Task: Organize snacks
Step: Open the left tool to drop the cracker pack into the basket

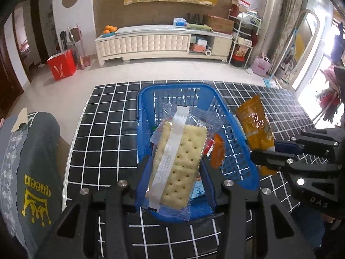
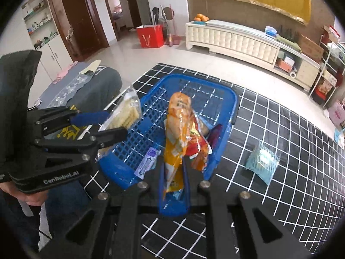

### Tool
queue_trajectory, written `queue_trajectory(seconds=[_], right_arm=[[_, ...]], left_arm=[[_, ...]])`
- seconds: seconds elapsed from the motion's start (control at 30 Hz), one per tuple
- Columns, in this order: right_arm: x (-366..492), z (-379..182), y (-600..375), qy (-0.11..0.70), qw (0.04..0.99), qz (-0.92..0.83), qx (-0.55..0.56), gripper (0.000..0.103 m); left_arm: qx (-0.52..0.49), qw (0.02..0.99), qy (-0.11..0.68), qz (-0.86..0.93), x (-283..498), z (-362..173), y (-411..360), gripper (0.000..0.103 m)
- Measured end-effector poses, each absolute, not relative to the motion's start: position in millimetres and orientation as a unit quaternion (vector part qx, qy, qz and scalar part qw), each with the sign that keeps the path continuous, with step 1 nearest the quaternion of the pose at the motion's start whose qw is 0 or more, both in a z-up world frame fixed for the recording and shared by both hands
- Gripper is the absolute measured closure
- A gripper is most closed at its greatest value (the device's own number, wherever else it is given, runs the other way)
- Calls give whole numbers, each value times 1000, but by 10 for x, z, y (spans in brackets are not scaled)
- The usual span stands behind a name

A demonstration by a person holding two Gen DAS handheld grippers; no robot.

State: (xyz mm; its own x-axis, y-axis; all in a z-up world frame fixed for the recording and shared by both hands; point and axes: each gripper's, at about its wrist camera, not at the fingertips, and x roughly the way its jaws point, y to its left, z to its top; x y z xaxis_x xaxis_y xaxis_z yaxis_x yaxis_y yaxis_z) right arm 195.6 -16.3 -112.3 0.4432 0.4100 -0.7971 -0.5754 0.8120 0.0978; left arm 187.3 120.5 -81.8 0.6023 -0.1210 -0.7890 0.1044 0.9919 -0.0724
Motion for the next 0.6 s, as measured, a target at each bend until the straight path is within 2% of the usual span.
queue_trajectory(seconds=[0.4, 0.6], right_arm=[[2085, -1369, -147, 468, 840, 263, -83, 84], [2074, -1380, -190, 473, 839, 258, -79, 84]], left_arm=[[83, 867, 472, -134, 2212, -1282, 900, 63], [93, 849, 497, -157, 2224, -1477, 832, 63]])
